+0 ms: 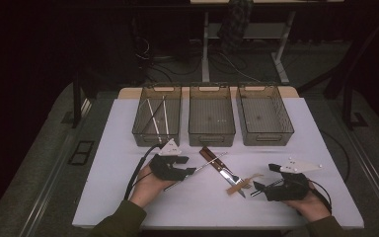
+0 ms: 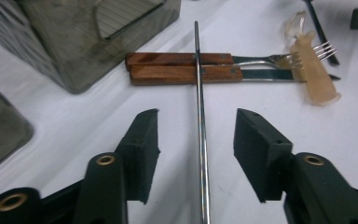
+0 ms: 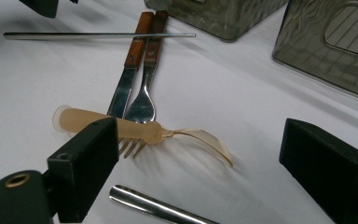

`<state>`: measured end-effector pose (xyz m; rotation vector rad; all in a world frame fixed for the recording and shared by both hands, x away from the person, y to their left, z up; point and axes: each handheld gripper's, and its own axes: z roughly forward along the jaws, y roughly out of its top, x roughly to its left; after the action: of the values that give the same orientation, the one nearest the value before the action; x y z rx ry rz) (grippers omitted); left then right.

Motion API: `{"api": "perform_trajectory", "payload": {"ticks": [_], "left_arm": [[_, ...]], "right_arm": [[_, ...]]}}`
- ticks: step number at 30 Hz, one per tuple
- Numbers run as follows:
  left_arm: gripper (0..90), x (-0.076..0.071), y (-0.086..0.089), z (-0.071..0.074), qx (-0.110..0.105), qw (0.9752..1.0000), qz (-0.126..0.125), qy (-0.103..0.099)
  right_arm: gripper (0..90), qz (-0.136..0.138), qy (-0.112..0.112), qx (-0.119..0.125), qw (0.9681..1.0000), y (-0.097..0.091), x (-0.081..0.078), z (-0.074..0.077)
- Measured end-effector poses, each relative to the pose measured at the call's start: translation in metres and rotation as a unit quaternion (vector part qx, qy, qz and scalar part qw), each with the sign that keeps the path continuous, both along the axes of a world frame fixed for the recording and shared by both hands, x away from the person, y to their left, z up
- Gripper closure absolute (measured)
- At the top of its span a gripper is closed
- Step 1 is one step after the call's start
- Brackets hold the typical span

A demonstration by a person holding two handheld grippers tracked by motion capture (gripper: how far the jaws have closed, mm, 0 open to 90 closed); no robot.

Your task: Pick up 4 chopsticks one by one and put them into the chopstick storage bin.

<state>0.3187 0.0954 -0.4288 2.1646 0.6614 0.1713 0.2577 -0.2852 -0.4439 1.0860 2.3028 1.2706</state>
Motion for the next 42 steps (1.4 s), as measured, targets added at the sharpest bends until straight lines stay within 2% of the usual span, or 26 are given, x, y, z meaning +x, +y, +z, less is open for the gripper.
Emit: {"api": "perform_trajectory", "payload": {"ticks": [8,11,14,23,31,42], "left_arm": [[61.6,0.002,-0.007,-0.009,0.015,0.9996,-0.012,0.02],[65.8,0.002,-0.011,-0.012,0.028,0.9992,-0.018,0.021],[69.0,0.001,-0.013,-0.014,0.031,0.999,-0.019,0.025],[72.9,0.001,-0.016,-0.018,0.049,0.9983,-0.023,0.024],[76.9,-0.001,-0.018,-0.018,0.06,0.9979,-0.02,0.01],[83.4,0.0,-0.017,-0.019,0.059,0.998,-0.017,0.014]], "right_arm": [[11.3,0.0,0.001,-0.004,1.0,0.0,0.0,0.0],[11.3,0.001,0.0,-0.004,1.0,0.0,0.0,0.0],[11.2,0.001,0.0,-0.005,1.0,0.001,0.0,0.0],[11.3,0.001,0.0,-0.005,1.0,0.001,0.0,0.0],[11.3,0.0,0.0,-0.006,1.0,0.0,0.0,0.0],[11.3,0.0,0.0,-0.006,1.0,0.0,0.0,0.0]]}}
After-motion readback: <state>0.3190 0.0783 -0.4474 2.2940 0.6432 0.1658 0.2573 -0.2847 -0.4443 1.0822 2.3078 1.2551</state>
